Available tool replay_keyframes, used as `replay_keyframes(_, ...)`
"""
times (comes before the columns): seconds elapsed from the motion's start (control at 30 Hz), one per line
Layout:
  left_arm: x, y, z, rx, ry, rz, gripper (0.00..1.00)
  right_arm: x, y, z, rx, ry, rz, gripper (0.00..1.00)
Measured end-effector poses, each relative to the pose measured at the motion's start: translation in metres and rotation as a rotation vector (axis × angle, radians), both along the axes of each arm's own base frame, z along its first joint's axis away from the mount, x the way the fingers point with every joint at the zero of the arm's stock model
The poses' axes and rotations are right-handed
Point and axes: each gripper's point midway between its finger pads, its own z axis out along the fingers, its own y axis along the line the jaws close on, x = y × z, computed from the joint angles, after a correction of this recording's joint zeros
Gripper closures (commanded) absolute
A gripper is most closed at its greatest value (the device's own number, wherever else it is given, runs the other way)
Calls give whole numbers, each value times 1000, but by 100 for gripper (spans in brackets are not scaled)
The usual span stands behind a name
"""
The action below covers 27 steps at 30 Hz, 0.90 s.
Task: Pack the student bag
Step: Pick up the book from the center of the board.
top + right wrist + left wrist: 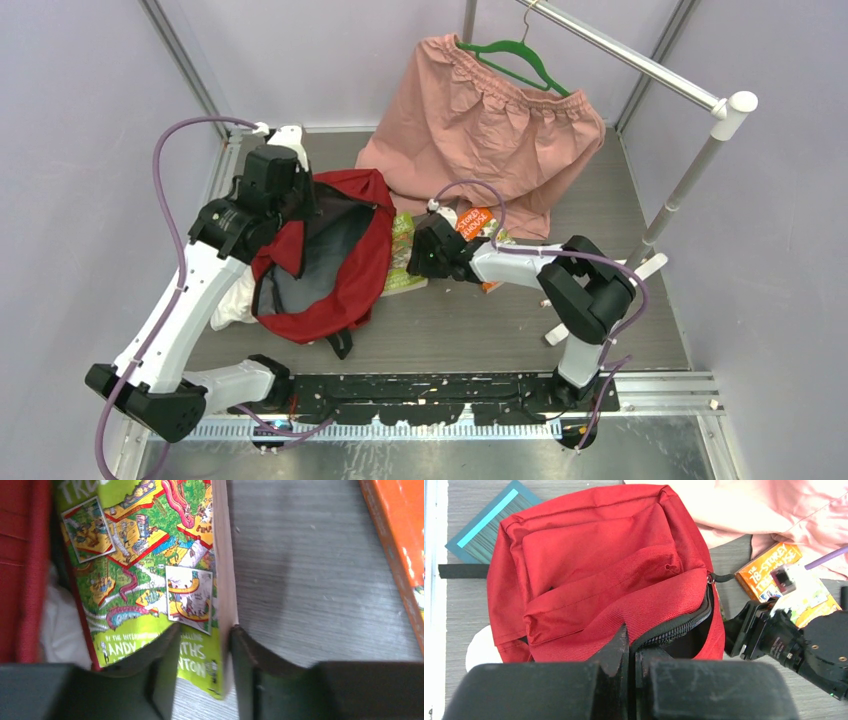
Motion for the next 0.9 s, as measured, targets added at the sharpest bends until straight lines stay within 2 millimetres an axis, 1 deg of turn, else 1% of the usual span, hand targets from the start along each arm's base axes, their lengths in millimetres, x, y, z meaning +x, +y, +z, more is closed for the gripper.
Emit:
replay_keyframes(0.03, 0, 0, -2, 0, 6, -1, 100, 0, 2, 0, 14, 6, -5, 96)
replay_keyframes(0.07, -1, -1, -4, 0, 11, -2, 100, 3, 5, 4, 32, -6, -7, 99)
replay_keyframes(0.13, -1, -2, -7, -2, 16, -8, 100, 6, 9, 12, 57, -21, -12, 99)
replay_keyframes(0.23, -1, -3, -10, -4, 23, -14, 100, 4, 8, 15, 46, -31, -8, 99)
replay_keyframes(0.3, -2, -4, -11, -7, 25, -18, 100, -3, 6, 21, 20, -54, 11, 99)
replay_keyframes(0.37, -2, -5, -11, -10, 26, -22, 100, -17, 0, 32, -12, -78, 43, 99)
replay_keyframes(0.43, -2, -7, -11, -17, 27, -28, 100, -37, -10, 53, -34, -111, 85, 99)
replay_keyframes(0.5, -2, -9, -11, -24, 27, -36, 100, -54, -20, 75, -27, -139, 118, 99)
replay_keyframes(0.57, -2, -11, -10, -33, 24, -44, 100, -69, -36, 104, -7, -171, 134, 99)
replay_keyframes(0.67, 1, -19, -8, -62, 19, -69, 100, -86, -63, 152, 48, -238, 133, 99)
replay_keyframes(0.7, 2, -23, -8, -74, 22, -82, 100, -90, -69, 165, 62, -256, 132, 99)
replay_keyframes(0.73, 3, -30, -9, -95, 30, -101, 100, -95, -77, 181, 78, -280, 131, 99)
replay_keyframes(0.8, 6, -47, -12, -129, 52, -153, 100, -102, -90, 207, 105, -318, 126, 99)
replay_keyframes(0.9, 4, -82, -18, -140, 91, -260, 100, -112, -107, 245, 143, -376, 121, 99)
